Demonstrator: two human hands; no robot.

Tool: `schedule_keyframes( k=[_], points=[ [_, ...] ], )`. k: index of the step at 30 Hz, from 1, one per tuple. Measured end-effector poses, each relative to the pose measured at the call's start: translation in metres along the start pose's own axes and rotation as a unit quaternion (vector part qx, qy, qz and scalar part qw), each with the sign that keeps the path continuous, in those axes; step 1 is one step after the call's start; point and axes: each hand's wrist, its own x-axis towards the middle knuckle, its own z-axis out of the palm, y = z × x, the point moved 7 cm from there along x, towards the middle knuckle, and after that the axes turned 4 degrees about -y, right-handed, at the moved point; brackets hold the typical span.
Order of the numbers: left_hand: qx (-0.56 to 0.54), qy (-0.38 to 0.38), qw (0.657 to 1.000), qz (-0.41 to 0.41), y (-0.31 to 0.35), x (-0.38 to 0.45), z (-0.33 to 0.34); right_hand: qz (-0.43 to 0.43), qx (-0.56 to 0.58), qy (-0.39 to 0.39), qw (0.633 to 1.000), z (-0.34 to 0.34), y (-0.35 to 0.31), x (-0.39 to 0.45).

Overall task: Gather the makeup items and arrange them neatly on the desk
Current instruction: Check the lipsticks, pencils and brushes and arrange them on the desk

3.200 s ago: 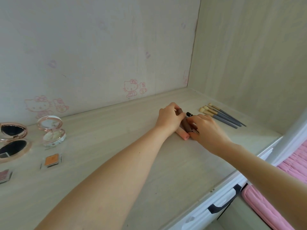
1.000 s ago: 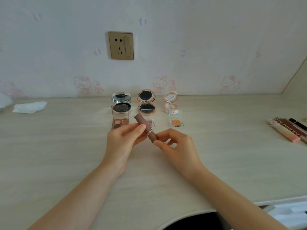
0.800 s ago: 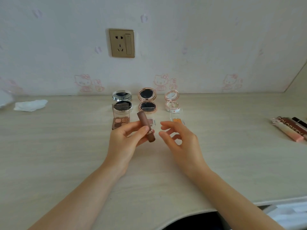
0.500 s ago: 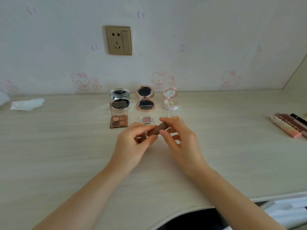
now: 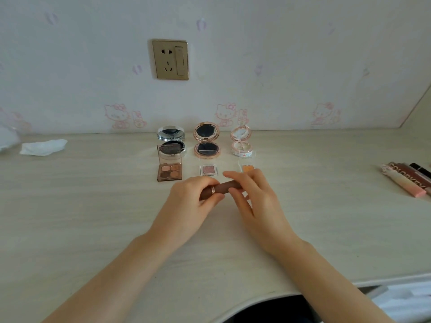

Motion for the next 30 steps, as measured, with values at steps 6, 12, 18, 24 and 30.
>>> schedule_keyframes(
  k=[6,12,18,24,30],
  points=[
    [0.137,-0.117,0.984,0.003,0.0,0.001,0.004,-0.096,-0.181,0.017,0.979,0.0,-0.019,-0.003],
    [0.263,-0.127,0.954,0.073,0.007,-0.006,0.008,-0.146,-0.252,0.016,0.957,0.008,-0.023,-0.006],
    [0.224,-0.158,0.962,0.018,-0.007,-0.005,0.007,-0.14,-0.262,-0.024,0.955,0.012,-0.023,-0.007],
    [0.167,-0.189,0.968,0.003,-0.015,-0.004,0.003,-0.15,-0.252,-0.027,0.956,0.011,-0.027,-0.008],
    [0.152,-0.182,0.971,-0.014,-0.022,-0.001,0.002,-0.13,-0.166,-0.006,0.978,0.001,-0.028,-0.005]
  ],
)
